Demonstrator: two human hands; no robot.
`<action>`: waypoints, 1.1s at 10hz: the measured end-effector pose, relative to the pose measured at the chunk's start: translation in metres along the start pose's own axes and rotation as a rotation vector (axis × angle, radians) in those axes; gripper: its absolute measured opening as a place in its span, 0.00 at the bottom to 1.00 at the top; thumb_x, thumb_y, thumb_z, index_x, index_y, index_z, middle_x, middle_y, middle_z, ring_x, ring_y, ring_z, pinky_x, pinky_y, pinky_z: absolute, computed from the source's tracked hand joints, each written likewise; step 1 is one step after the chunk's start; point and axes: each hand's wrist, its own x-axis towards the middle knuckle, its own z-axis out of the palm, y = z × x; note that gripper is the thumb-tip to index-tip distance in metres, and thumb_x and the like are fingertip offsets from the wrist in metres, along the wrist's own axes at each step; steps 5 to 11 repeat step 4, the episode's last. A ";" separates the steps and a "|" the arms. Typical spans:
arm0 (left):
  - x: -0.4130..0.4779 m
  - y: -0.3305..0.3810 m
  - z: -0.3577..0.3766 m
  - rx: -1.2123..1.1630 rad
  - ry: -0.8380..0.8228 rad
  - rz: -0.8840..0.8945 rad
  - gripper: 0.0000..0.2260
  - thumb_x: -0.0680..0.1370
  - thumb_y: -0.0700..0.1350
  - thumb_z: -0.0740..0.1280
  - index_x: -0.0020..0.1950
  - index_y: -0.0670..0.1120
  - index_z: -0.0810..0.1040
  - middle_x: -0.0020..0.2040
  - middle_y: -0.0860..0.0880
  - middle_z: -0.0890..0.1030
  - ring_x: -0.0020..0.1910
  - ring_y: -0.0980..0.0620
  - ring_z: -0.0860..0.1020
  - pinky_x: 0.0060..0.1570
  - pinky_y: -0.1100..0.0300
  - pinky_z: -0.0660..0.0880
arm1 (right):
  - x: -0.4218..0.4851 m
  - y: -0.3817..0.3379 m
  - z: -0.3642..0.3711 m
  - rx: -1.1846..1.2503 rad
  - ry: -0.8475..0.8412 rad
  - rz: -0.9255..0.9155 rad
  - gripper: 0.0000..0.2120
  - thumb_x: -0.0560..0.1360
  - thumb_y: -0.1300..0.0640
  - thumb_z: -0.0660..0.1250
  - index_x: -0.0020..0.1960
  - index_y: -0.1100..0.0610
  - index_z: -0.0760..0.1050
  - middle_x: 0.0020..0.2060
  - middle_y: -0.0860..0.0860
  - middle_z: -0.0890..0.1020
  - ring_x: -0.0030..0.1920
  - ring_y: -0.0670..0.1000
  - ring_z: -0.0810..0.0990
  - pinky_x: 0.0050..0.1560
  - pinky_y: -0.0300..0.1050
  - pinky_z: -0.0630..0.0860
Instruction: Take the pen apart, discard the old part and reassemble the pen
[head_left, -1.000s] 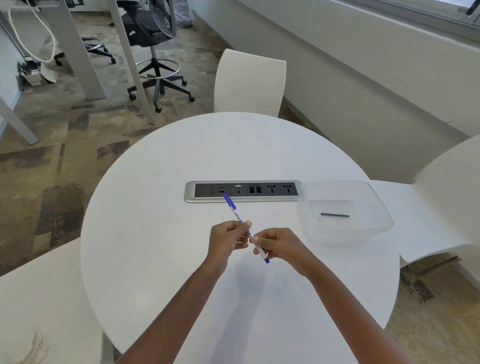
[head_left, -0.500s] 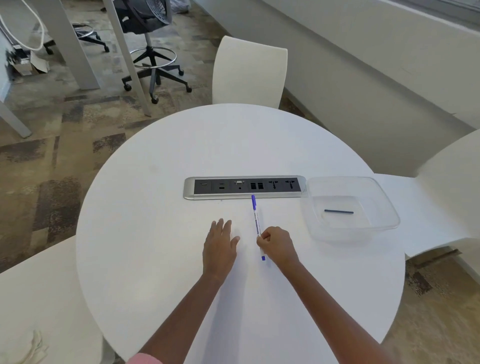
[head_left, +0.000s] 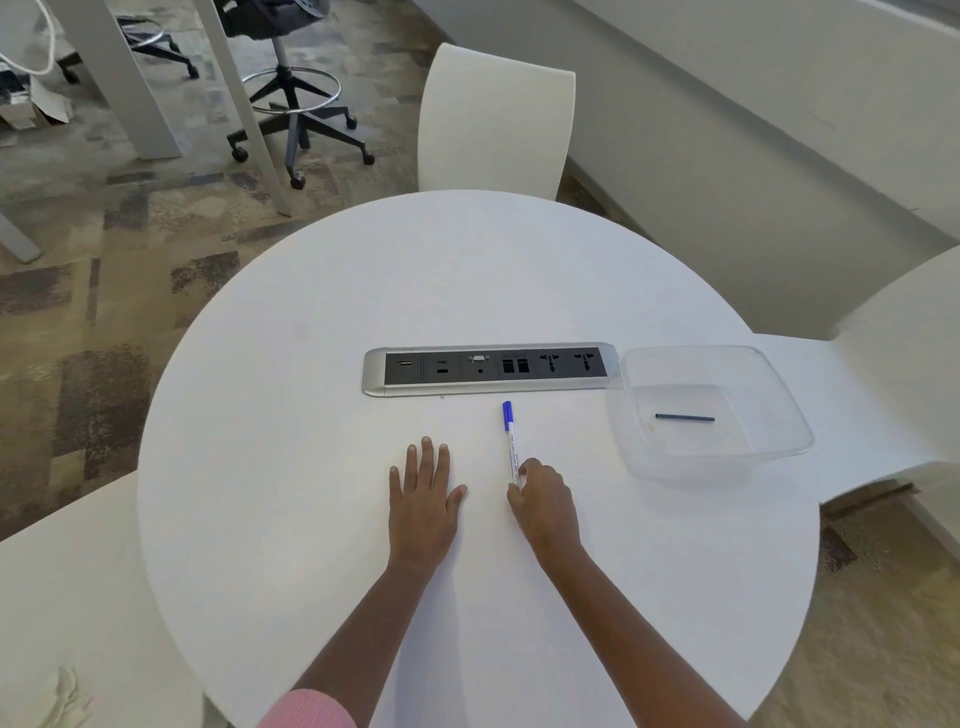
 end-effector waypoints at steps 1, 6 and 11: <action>-0.003 0.003 -0.006 -0.055 0.060 0.021 0.26 0.79 0.55 0.48 0.73 0.42 0.61 0.74 0.40 0.59 0.73 0.39 0.59 0.69 0.42 0.57 | 0.001 0.001 0.002 0.009 0.008 0.009 0.09 0.74 0.61 0.59 0.53 0.64 0.70 0.50 0.61 0.78 0.49 0.61 0.76 0.47 0.50 0.72; 0.002 0.001 0.001 -0.091 0.080 0.050 0.24 0.81 0.51 0.54 0.75 0.43 0.56 0.76 0.42 0.55 0.74 0.41 0.54 0.72 0.46 0.51 | 0.008 0.013 -0.007 0.032 0.110 -0.055 0.12 0.76 0.58 0.58 0.57 0.62 0.71 0.52 0.60 0.77 0.54 0.59 0.75 0.50 0.50 0.74; 0.002 0.001 0.001 -0.091 0.080 0.050 0.24 0.81 0.51 0.54 0.75 0.43 0.56 0.76 0.42 0.55 0.74 0.41 0.54 0.72 0.46 0.51 | 0.008 0.013 -0.007 0.032 0.110 -0.055 0.12 0.76 0.58 0.58 0.57 0.62 0.71 0.52 0.60 0.77 0.54 0.59 0.75 0.50 0.50 0.74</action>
